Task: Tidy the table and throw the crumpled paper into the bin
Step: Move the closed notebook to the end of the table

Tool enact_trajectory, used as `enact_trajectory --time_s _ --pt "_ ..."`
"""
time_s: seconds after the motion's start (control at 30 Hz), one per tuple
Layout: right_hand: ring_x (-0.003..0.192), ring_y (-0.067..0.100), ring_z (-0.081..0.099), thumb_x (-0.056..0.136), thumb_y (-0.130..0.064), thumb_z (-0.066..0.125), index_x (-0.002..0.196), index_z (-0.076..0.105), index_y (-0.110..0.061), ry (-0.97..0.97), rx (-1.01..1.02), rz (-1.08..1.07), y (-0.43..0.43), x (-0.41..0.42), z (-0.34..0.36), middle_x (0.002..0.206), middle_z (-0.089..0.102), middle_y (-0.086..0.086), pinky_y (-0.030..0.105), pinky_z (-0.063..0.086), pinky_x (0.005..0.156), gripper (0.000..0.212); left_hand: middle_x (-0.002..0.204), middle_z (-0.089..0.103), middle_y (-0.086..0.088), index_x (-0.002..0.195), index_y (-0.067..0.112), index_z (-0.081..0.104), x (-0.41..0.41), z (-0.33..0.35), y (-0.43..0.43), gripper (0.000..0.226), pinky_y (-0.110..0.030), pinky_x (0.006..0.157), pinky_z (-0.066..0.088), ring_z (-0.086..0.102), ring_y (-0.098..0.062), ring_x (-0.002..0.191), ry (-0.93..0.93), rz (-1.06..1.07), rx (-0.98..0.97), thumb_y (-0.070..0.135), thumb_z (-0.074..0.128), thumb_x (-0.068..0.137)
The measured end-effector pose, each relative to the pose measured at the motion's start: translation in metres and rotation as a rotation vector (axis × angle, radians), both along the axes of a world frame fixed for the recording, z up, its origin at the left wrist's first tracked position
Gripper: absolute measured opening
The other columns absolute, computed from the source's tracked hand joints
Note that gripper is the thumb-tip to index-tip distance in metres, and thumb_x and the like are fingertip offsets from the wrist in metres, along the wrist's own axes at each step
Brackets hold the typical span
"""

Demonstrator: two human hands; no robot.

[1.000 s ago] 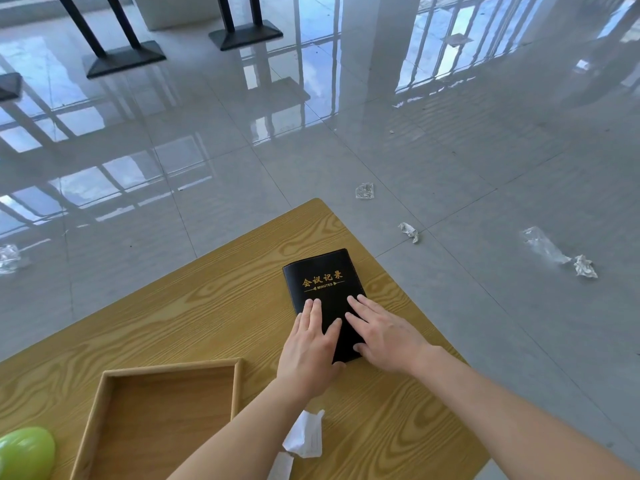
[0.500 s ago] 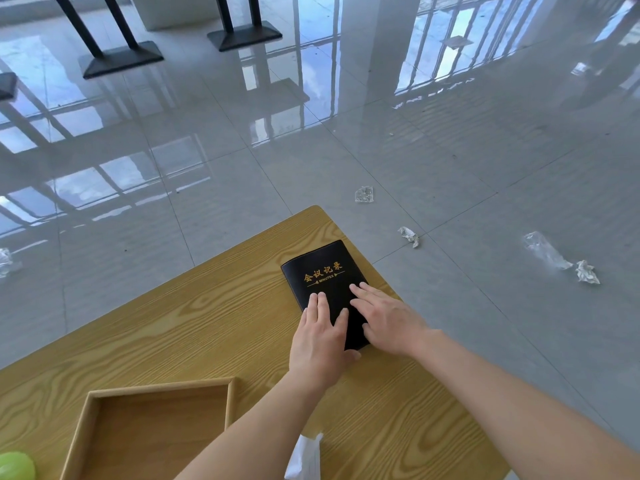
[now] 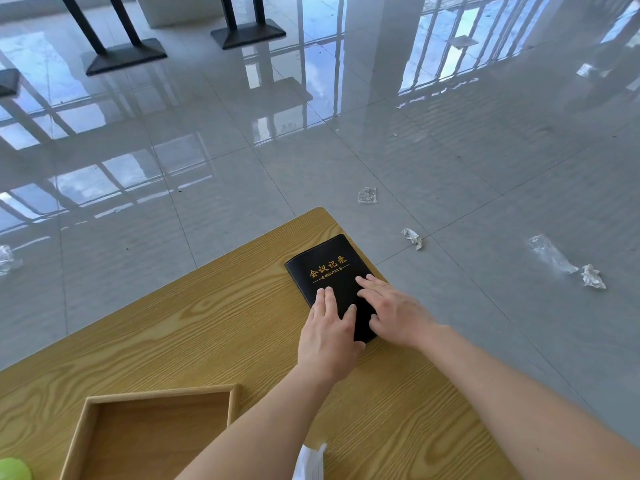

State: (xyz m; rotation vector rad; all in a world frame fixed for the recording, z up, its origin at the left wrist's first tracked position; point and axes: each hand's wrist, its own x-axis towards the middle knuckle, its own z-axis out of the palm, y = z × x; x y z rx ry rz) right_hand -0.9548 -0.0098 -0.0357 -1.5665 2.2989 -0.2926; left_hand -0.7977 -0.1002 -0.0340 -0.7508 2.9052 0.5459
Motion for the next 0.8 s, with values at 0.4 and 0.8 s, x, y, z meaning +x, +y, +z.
enact_trajectory --time_s 0.4,0.8 --pt "0.148 0.005 0.013 0.085 -0.014 0.046 0.139 0.048 -0.016 -0.024 -0.033 -0.014 -0.0024 -0.0072 -0.0033 0.160 0.025 -0.007 0.031 0.027 0.118 0.053 0.163 0.004 -0.024 0.152 0.026 0.029 -0.0065 -0.0059 -0.0049 0.074 -0.044 0.119 0.022 -0.003 -0.035 0.152 -0.004 0.000 -0.030 0.055 0.059 0.091" --pt "0.149 0.010 0.013 0.087 -0.014 0.047 0.140 0.046 -0.013 0.012 -0.016 0.018 -0.0034 -0.0076 -0.0045 0.161 0.025 -0.002 0.030 0.021 0.120 0.054 0.162 0.002 -0.027 0.153 0.023 0.027 -0.0077 -0.0047 -0.0040 0.075 -0.045 0.122 0.010 -0.006 -0.038 0.151 -0.029 -0.009 -0.037 0.053 0.058 0.092"
